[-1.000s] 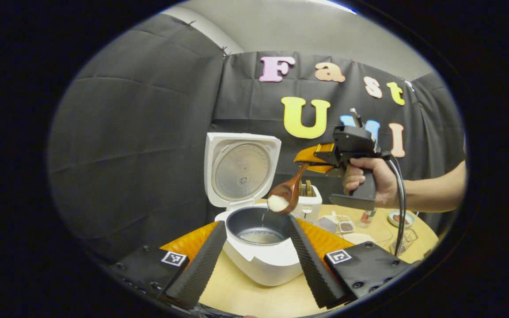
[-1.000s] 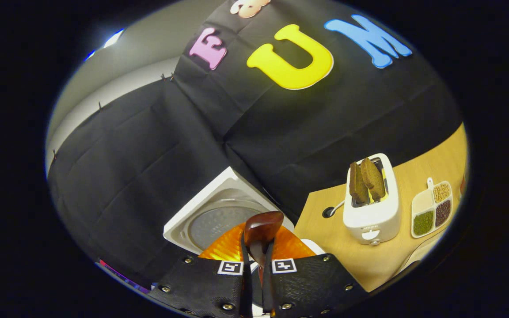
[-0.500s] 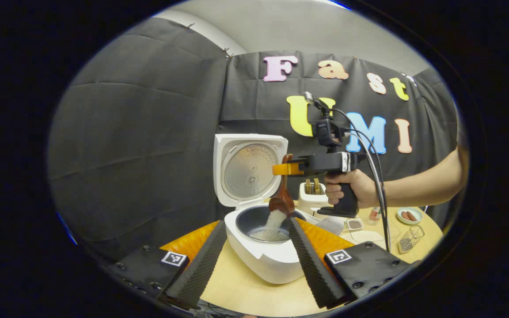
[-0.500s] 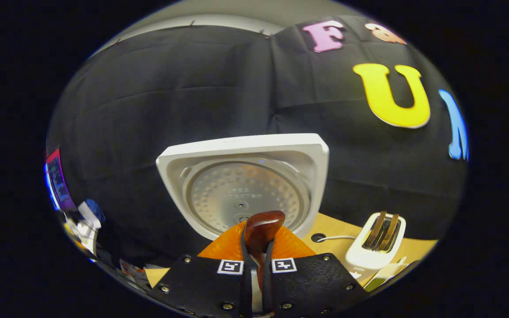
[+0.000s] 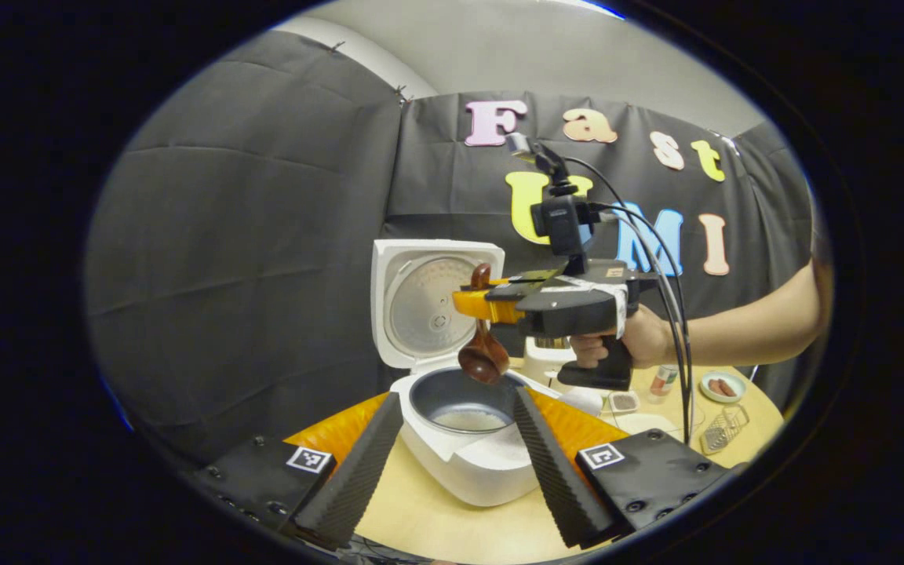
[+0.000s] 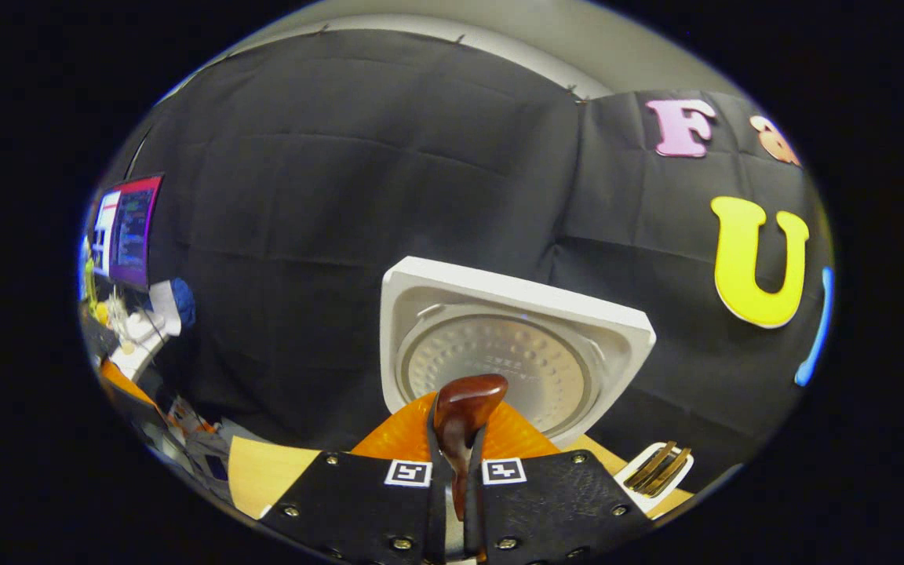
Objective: Close the left gripper, press the button to open the rice cooker; take a wooden spoon from the chopstick holder with the right hand, scoop a spoonful of rice and pour it into the rice cooker, then put the wooden spoon back into the chopstick holder.
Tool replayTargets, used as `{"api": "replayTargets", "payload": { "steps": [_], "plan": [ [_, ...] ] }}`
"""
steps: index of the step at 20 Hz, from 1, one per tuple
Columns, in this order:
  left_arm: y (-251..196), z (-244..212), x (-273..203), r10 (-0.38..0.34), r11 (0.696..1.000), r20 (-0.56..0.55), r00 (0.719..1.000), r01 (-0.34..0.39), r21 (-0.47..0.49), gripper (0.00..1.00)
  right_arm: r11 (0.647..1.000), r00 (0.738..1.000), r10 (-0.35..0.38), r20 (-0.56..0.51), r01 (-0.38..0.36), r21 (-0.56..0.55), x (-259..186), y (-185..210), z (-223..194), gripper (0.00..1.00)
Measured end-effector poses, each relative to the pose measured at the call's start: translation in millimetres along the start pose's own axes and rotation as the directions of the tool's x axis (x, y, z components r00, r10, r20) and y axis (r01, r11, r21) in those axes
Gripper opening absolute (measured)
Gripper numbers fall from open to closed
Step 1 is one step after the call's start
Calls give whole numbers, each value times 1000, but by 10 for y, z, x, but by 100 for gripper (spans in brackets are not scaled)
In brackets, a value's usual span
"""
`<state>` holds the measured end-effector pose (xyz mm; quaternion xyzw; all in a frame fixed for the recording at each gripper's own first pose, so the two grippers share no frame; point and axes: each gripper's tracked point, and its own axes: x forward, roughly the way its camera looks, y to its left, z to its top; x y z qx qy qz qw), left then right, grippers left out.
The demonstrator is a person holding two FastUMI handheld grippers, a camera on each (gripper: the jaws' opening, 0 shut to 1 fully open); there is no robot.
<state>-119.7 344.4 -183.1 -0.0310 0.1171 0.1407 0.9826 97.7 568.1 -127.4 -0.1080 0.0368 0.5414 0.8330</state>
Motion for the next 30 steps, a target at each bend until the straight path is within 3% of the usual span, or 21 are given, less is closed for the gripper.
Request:
{"api": "replayTargets", "payload": {
  "steps": [3, 6, 11, 16, 24, 30],
  "plan": [
    [-36, 32, -9, -17, 1000, 6, 1000, 17, -7, 99, 966, 997, -68, 42, 55, 254, -241, -326, 108, 9],
    [-78, 90, -24, -35, 999, 15, 999, 36, -25, 99, 861, 989, -138, 60, 90, 501, -599, -745, 229, 9],
    [-245, 214, -60, -99, 994, 34, 995, 100, -43, 96, 691, 964, -253, 80, 122, 712, -1352, -1283, 315, 9],
    [-970, 514, 265, -187, 982, 56, 981, 188, -20, 97, 591, 920, -380, 91, 166, 789, -2334, -1654, 315, 9],
    [-1748, 591, 227, -268, 963, 62, 961, 269, -8, 96, 500, 826, -559, 72, 266, 824, -3886, -2032, 193, 9],
    [-2152, 638, 144, -292, 956, 64, 954, 291, 28, 97, 425, 765, -644, 6, 351, 834, -4657, -2175, -155, 9]
  ]
}}
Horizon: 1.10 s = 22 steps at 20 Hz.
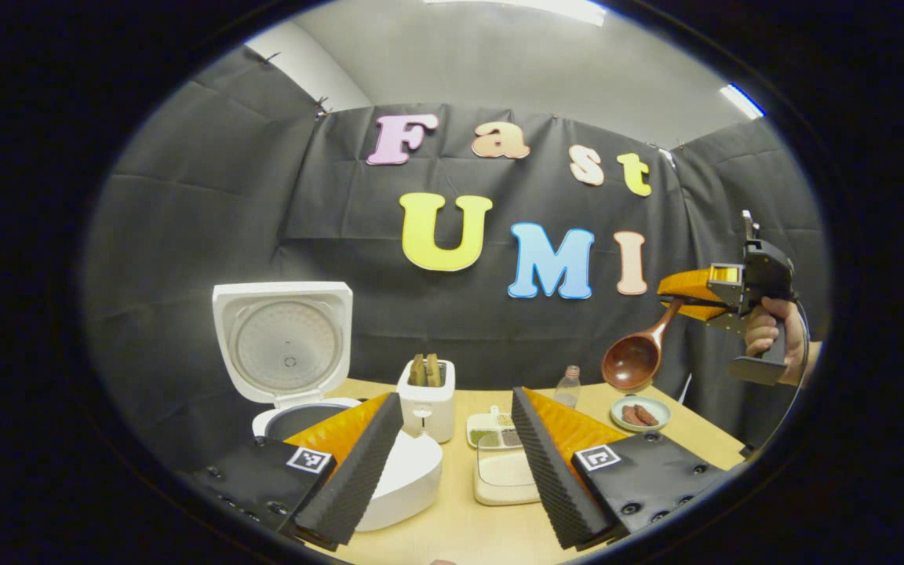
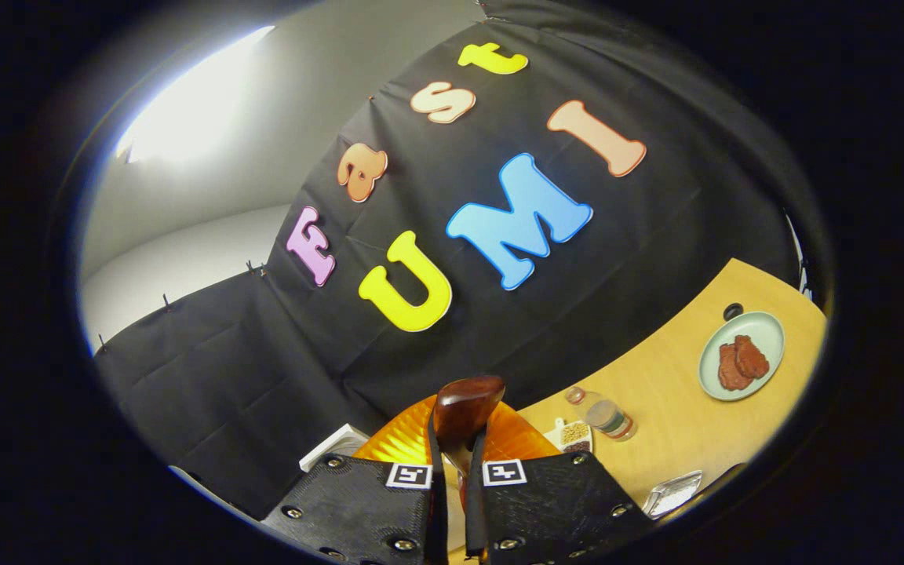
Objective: Close the left gripper, press the button to open the rice cooker; take a wooden spoon from the chopstick holder with the right hand, scoop a spoonful of rice and pour it into the rice cooker, then put the wooden spoon back into the chopstick holder.
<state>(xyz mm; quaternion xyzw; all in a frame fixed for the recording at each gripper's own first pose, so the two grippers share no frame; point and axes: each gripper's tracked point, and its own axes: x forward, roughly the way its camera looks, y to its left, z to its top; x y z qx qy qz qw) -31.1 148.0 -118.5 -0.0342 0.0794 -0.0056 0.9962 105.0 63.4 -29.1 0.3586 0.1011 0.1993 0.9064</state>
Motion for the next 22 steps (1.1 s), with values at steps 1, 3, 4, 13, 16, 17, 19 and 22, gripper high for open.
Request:
{"api": "replayTargets", "payload": {
  "steps": [1, 3, 4, 13, 16, 17, 19, 22],
  "plan": [
    [-50, 23, -5, -1, 1000, 3, 1000, 1, 4, 98, 1000, 1000, -22, 6, 22, -2, -59, -114, 43, 9],
    [-123, 52, 32, -2, 1000, 4, 1000, 2, 13, 97, 997, 997, -80, 18, 80, -23, -184, -381, 93, 9],
    [-160, 72, 48, -3, 1000, 5, 1000, 3, 17, 97, 993, 993, -113, 31, 114, -41, -240, -524, 119, 9],
    [-592, 100, 97, -24, 998, 0, 1000, 24, 52, 96, 923, 935, -352, -34, 341, -178, -511, -1561, -477, 9],
    [-660, 75, 95, -17, 998, -21, 1000, 19, 65, 97, 904, 922, -379, -79, 351, -246, -455, -1753, -788, 9],
    [-673, 63, 91, -13, 998, -27, 1000, 14, 64, 96, 902, 919, -382, -94, 349, -253, -426, -1787, -868, 9],
    [-688, 47, 38, 2, 998, -29, 1000, 0, 61, 97, 885, 904, -411, -120, 363, -291, -366, -1904, -1025, 9],
    [-662, 140, -59, 35, 997, -18, 999, -33, 70, 96, 871, 897, -419, -144, 352, -343, -282, -1976, -1195, 9]
  ]
}}
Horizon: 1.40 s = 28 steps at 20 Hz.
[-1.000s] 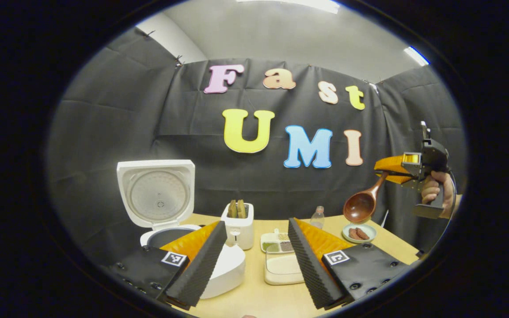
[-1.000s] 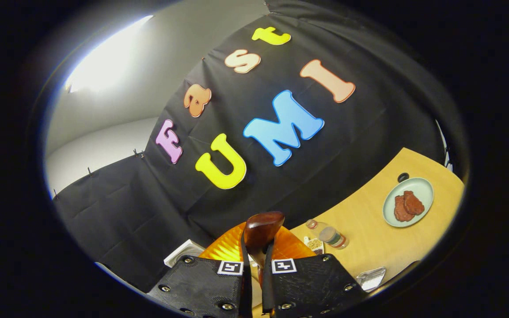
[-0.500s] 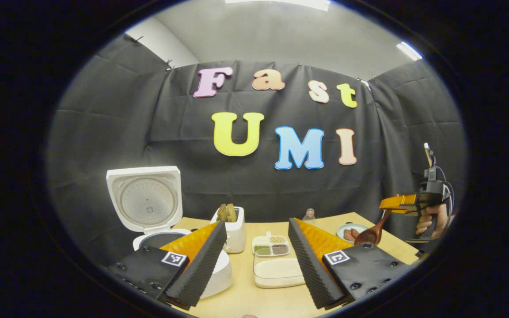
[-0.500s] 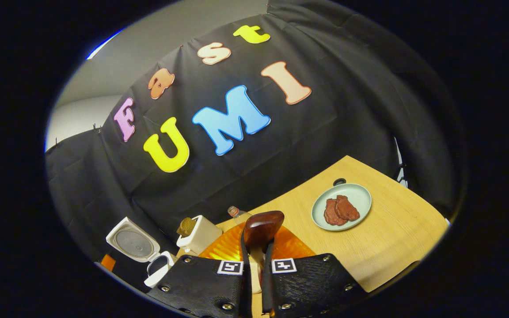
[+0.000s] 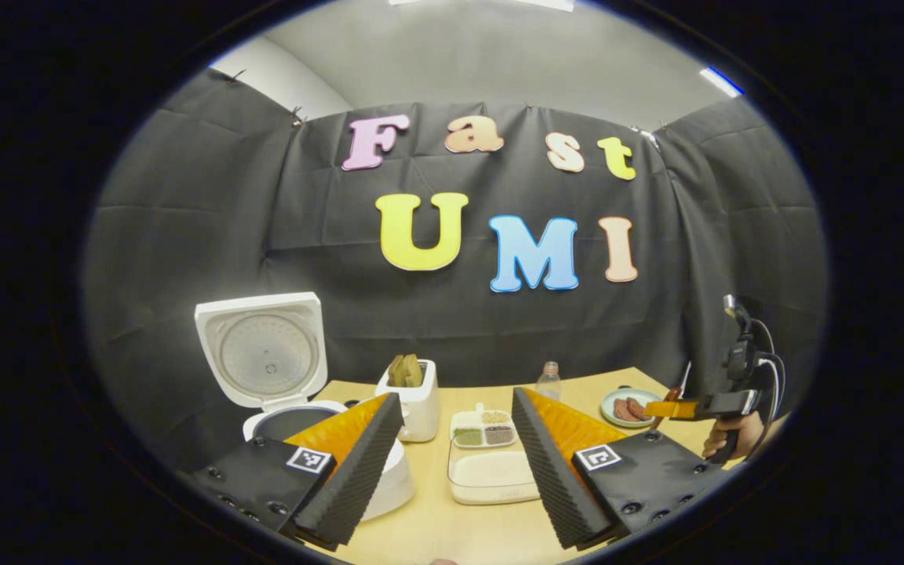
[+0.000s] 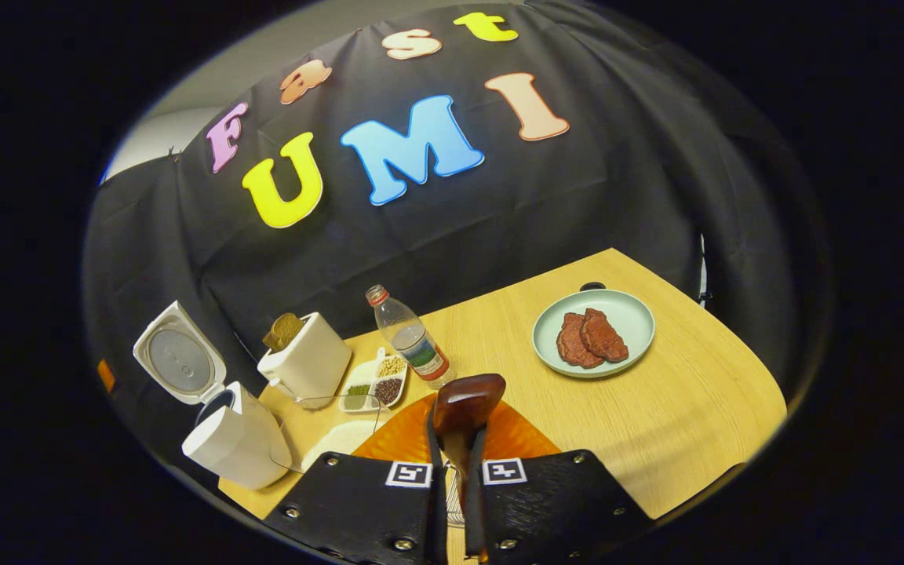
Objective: Close the left gripper, press the button to open the rice cooker; take a wooden spoon from the chopstick holder with the right hand, scoop a spoonful of rice and pour it into the rice cooker, then put the wooden spoon back into the chopstick holder.
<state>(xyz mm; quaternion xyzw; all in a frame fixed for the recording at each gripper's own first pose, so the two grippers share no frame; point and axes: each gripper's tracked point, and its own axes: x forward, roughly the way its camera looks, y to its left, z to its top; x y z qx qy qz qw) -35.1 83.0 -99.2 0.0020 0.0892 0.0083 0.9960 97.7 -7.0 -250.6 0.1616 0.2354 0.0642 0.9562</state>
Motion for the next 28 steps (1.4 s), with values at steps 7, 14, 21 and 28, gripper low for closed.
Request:
{"api": "replayTargets", "payload": {
  "steps": [7, 14, 21, 28],
  "plan": [
    [88, -49, -14, 32, 999, -22, 999, -33, -14, 97, 990, 997, -72, -28, 68, -124, 56, -290, -207, 28],
    [-109, -18, 119, -8, 1000, -15, 1000, 7, -12, 96, 942, 962, -129, 239, 194, -273, -657, -290, 675, 98],
    [22, 122, 351, -41, 999, -35, 999, 40, -32, 96, 949, 928, -43, 370, 153, -275, -1223, 297, 1307, 98],
    [680, 549, 688, -9, 1000, -8, 1000, 9, 17, 96, 941, 937, 9, 350, 111, -321, -1270, 663, 1252, 98]
  ]
}}
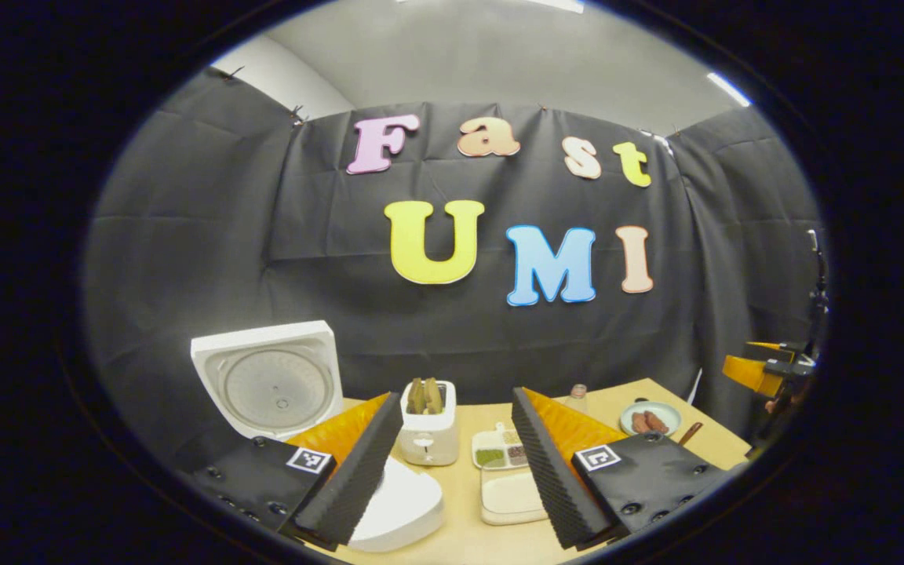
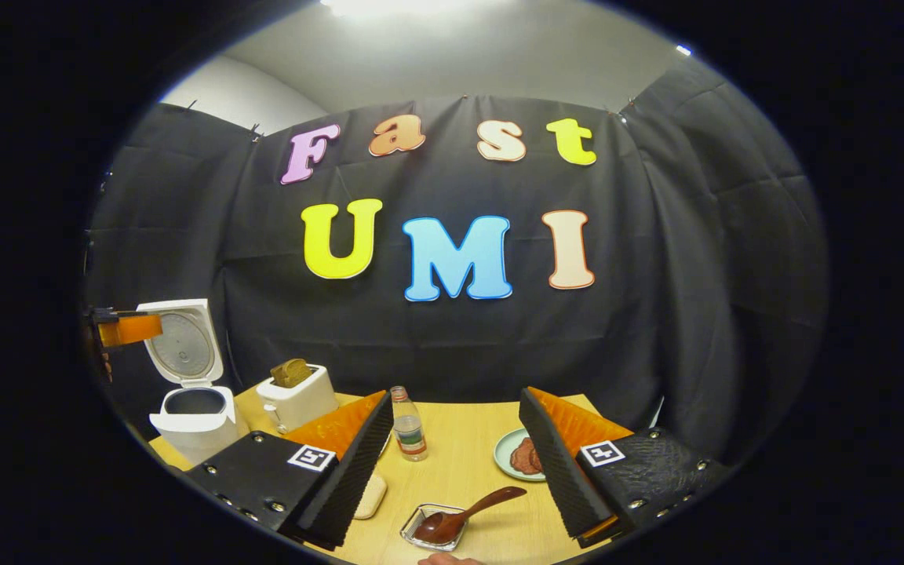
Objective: Close the left gripper, press the button to open the rice cooker; take a wooden spoon from the chopstick holder with the right hand, scoop a spoonful of rice and pour it into the rice cooker, then put the wooden spoon back into the chopstick holder.
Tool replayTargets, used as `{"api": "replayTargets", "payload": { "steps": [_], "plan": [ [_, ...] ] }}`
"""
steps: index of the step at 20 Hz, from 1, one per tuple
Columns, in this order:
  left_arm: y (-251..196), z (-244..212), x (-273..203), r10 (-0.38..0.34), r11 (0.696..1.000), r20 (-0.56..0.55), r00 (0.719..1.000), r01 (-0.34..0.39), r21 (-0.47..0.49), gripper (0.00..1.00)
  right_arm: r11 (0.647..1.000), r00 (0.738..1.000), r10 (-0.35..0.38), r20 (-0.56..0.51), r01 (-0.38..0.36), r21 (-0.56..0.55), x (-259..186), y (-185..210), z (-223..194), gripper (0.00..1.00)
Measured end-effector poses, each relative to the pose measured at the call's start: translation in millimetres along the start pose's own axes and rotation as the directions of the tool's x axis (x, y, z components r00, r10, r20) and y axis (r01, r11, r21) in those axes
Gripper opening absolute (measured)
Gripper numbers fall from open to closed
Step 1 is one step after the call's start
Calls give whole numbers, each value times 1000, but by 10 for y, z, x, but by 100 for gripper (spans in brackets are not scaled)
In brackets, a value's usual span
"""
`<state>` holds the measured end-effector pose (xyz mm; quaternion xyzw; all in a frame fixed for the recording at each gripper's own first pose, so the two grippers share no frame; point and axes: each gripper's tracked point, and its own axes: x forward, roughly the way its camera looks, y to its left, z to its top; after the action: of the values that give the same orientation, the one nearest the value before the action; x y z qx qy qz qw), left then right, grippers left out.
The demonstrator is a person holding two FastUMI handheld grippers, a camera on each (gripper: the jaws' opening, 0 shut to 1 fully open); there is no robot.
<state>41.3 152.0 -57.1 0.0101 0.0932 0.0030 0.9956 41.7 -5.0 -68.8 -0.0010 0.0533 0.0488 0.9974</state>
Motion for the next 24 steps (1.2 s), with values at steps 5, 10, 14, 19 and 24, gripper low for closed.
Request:
{"api": "replayTargets", "payload": {
  "steps": [5, 10, 14, 19, 24],
  "plan": [
    [764, 222, 250, 110, 994, -2, 994, -109, 9, 96, 1000, 999, 7, 35, -8, 18, -21, 104, 214, 98],
    [1556, 448, 658, 194, 979, -28, 981, -195, -63, 96, 1000, 1000, 2, 3, -2, 25, 41, 87, 130, 93],
    [2087, 514, 1026, 279, 956, -59, 959, -283, -77, 96, 999, 999, -16, -34, 18, 38, 43, 37, 20, 98],
    [2738, 475, 1390, 390, 912, -98, 916, -399, -98, 97, 997, 997, -58, -58, 60, 37, 64, -116, -39, 98],
    [3205, 398, 1683, 462, 859, -137, 876, -481, -174, 97, 992, 991, -104, -79, 110, 65, 80, -256, -57, 98]
  ]
}}
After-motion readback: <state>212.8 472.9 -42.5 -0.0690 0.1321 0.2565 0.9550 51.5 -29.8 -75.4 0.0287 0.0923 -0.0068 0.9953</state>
